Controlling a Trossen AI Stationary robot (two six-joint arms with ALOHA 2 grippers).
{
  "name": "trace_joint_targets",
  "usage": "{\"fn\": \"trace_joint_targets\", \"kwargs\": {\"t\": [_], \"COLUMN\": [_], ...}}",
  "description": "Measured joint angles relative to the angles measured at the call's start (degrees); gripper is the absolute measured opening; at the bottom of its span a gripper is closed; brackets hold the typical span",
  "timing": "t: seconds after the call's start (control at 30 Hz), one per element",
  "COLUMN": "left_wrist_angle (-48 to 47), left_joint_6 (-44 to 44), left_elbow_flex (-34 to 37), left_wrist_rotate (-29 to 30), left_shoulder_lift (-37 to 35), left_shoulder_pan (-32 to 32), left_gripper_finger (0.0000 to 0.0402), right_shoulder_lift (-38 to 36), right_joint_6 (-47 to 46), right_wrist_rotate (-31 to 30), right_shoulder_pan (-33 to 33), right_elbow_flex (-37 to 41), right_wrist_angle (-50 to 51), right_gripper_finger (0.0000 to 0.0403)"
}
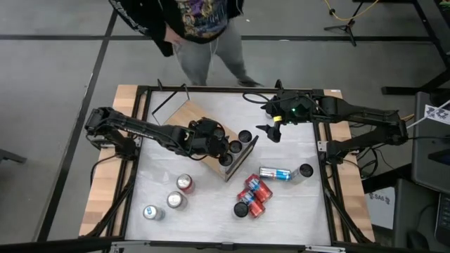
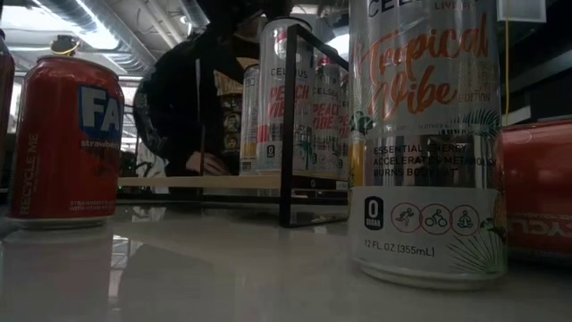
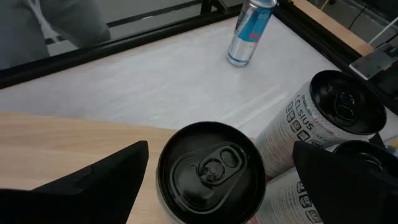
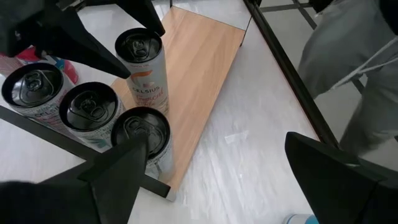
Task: Place canned beverage on shelf
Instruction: Put the top left white-yellow soda can on the shelf
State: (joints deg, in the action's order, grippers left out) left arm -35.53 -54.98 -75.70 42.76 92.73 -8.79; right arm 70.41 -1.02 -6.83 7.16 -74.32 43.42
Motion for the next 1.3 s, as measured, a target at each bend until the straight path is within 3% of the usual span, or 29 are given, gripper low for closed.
{"fn": "trace_joint_targets", "kwargs": {"t": [1.03,1.3], "left_wrist_angle": [-1.3,-1.7], "left_joint_6": [-0.2,-0.2], "left_elbow_flex": [0.0,0.0], "left_wrist_rotate": [1.7,1.2], "left_shoulder_lift": [3.3,3.3], "left_shoulder_pan": [-0.2,-0.2], "left_gripper_finger": [0.0394,0.0352], "right_shoulder_lift": [0.0,0.0], "right_joint_6": [0.0,0.0], "right_wrist_rotate": [0.0,0.0], "right_shoulder_pan": [0.0,0.0], "right_elbow_flex": [0.0,0.0], "right_wrist_angle": [0.0,0.0], "right_gripper_finger": [0.0374,0.0374]}}
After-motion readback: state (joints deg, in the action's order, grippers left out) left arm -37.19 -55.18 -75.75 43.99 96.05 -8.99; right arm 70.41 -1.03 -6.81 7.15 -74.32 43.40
